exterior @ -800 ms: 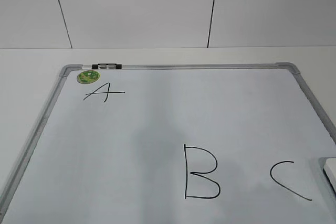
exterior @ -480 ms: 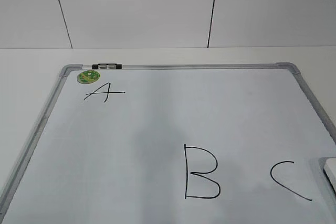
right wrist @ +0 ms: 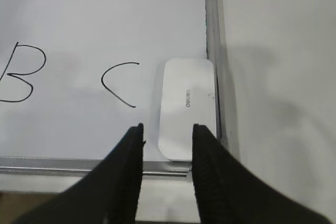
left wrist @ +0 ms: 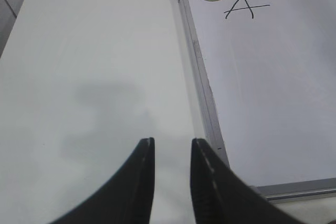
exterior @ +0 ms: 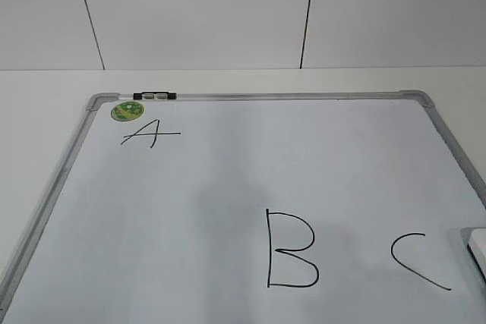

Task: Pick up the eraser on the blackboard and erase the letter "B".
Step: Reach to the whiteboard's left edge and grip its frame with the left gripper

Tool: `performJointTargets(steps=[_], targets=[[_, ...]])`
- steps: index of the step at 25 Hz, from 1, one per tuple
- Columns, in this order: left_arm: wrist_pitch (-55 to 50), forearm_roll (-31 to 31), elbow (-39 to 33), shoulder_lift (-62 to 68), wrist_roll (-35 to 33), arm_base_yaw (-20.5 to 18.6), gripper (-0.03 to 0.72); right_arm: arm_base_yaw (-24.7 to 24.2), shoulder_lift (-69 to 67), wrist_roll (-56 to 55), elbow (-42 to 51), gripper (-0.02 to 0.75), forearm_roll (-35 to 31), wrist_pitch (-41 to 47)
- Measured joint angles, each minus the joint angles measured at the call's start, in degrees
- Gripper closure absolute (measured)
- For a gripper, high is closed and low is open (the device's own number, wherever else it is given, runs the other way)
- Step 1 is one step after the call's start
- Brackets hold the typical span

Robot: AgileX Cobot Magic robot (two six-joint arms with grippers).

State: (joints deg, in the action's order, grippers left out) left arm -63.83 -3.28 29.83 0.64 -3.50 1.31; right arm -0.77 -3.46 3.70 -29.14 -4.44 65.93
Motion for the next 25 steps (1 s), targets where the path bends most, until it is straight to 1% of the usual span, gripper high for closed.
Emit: performJointTargets(steps=[5,9,14,22,25], targets=[[0.0,0.0,0.0,0.0,0.0,0.0,0.515,0.0,-7.6,-3.1,-1.6,0.46,0.0,3.0],[0.0,0.0,0.0,0.0,0.0,0.0,0.516,0.0,-15.2,-4.9,-4.8,0.46,-0.1,4.9],[0.0,0.0,0.0,0.0,0.0,0.0,0.516,0.0,-23.9,-7.4,-9.3,0.46,-0.3,5.6],[0.0,0.0,0.0,0.0,0.0,0.0,0.513,0.0,-37.7,-7.8,-13.4,0.46,-3.0,5.8],[0.0,-1.6,0.0,0.5,0.0,0.0,0.507,0.0,-41.7,-7.8,-14.3,0.46,-2.9,5.8]])
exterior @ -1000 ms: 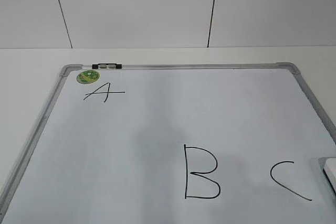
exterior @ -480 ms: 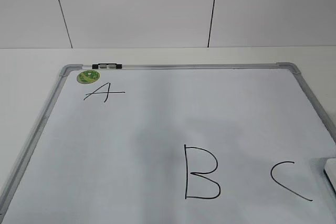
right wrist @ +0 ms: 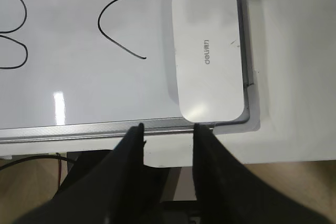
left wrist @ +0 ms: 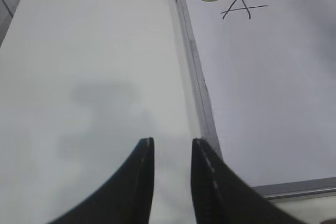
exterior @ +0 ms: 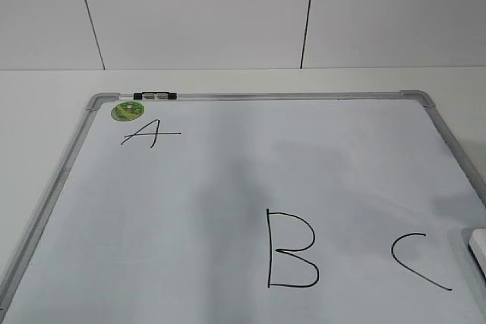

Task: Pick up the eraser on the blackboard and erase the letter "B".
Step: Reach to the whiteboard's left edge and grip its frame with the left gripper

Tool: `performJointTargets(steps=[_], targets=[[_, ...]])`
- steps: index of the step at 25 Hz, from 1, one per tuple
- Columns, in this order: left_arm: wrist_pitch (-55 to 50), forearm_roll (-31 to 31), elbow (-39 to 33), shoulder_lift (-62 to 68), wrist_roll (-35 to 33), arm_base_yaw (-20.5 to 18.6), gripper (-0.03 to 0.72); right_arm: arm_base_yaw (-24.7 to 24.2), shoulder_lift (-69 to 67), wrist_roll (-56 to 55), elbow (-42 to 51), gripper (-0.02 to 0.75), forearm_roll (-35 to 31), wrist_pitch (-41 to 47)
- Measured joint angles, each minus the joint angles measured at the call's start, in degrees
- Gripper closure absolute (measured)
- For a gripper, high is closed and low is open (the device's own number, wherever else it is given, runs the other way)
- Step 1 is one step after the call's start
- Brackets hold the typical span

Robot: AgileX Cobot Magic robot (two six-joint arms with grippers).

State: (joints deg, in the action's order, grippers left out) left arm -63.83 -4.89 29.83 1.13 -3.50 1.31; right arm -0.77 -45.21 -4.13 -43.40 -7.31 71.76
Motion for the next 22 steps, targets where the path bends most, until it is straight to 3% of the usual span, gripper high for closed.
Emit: performJointTargets(steps=[18,22], targets=[[-2.3,-1.6,2.3,14.5,0.0,0.0,0.495,0.0,-14.7,1.2,-2.2,0.46,4.3,-0.6],[-2.8,-3.0,4.4,19.4,0.0,0.0,0.494,-2.1,-18.1,2.8,-3.2,0.46,4.3,-0.8]])
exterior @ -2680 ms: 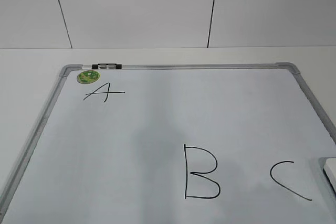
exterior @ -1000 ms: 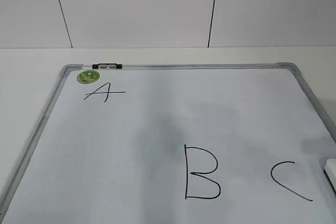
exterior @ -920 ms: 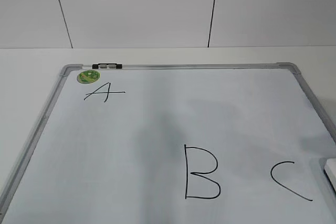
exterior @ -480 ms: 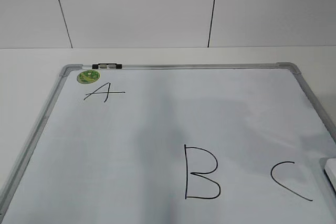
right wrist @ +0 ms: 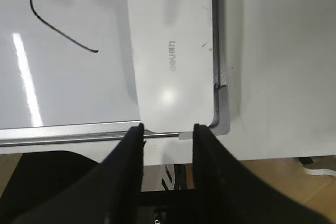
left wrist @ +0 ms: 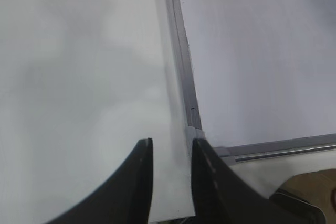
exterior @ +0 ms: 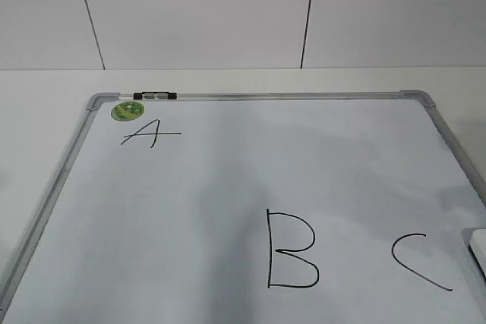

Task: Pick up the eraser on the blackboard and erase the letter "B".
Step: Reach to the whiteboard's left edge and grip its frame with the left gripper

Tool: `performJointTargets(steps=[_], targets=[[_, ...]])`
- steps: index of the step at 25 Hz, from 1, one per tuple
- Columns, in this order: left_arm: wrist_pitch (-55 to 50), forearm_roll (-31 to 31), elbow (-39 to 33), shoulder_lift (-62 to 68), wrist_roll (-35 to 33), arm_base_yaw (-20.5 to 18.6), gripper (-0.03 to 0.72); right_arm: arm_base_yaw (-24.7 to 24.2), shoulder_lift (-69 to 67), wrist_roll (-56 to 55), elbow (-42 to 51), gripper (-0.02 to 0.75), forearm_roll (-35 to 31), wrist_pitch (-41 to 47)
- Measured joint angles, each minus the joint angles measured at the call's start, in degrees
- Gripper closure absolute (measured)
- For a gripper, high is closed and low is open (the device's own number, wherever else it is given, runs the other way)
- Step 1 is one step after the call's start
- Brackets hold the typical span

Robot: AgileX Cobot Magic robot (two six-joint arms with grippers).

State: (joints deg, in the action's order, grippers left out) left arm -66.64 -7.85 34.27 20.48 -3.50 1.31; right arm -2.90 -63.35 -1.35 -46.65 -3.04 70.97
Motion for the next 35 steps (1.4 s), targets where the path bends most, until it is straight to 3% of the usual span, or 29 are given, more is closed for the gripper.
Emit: performJointTargets(steps=[7,11,15,30,33,35], targets=[[-3.2,-1.6,6.6,13.5,0.0,0.0,0.488,-13.3,-4.1,8.4,-2.0,0.46,-4.5,-0.4],[-4.4,-1.7,12.5,22.4,0.0,0.0,0.487,-16.6,-6.5,14.0,-3.1,0.46,-9.2,-0.7],[-4.5,-2.1,17.9,31.1,0.6,0.0,0.486,-16.8,-7.7,17.4,-3.2,0.46,-13.2,-0.8],[-2.8,-1.1,34.4,66.3,0.8,0.6,0.485,-16.8,-7.6,18.7,-3.3,0.459,-12.9,-0.8],[-0.8,1.4,37.5,70.8,0.8,3.2,0.485,-16.2,-7.6,17.6,-3.3,0.4,-12.6,-0.9],[0.9,2.4,39.1,73.6,0.8,4.9,0.485,-14.8,-7.6,16.0,-3.3,0.283,-12.4,-0.9]])
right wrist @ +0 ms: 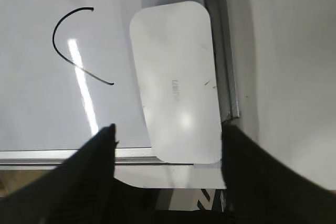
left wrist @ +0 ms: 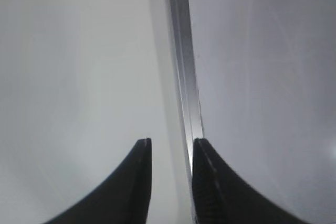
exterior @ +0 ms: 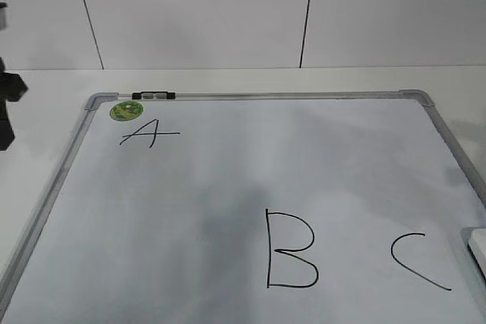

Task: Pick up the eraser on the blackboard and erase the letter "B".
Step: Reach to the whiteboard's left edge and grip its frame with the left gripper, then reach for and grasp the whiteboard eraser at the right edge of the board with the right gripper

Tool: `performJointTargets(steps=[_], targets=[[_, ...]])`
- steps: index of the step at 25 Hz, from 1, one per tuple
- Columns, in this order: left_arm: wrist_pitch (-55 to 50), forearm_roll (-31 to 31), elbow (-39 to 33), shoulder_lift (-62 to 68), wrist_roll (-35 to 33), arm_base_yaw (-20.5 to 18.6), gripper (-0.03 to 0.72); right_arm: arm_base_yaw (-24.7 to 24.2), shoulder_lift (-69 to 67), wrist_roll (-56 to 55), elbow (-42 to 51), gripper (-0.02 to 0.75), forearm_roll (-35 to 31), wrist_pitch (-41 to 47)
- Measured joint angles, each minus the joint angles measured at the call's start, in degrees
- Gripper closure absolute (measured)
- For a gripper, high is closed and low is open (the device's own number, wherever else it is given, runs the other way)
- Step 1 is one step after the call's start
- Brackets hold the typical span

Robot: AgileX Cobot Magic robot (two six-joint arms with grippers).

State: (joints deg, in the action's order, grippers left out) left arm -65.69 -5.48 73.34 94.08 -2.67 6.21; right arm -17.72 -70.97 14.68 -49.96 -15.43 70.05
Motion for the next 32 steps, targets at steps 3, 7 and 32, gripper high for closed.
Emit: performJointTargets(steps=[3,7,32], targets=[[2.6,0.3,0.5,4.2,0.0,1.4,0.484,2.3,0.0,-1.9,0.0,0.12,0.2,0.0],[5.8,0.8,0.5,8.7,0.1,1.8,0.484,4.8,0.0,-2.7,0.0,0.09,0.2,0.0],[15.2,0.4,1.0,19.2,0.2,1.8,0.484,6.5,0.0,-3.3,0.0,0.095,0.2,0.0]])
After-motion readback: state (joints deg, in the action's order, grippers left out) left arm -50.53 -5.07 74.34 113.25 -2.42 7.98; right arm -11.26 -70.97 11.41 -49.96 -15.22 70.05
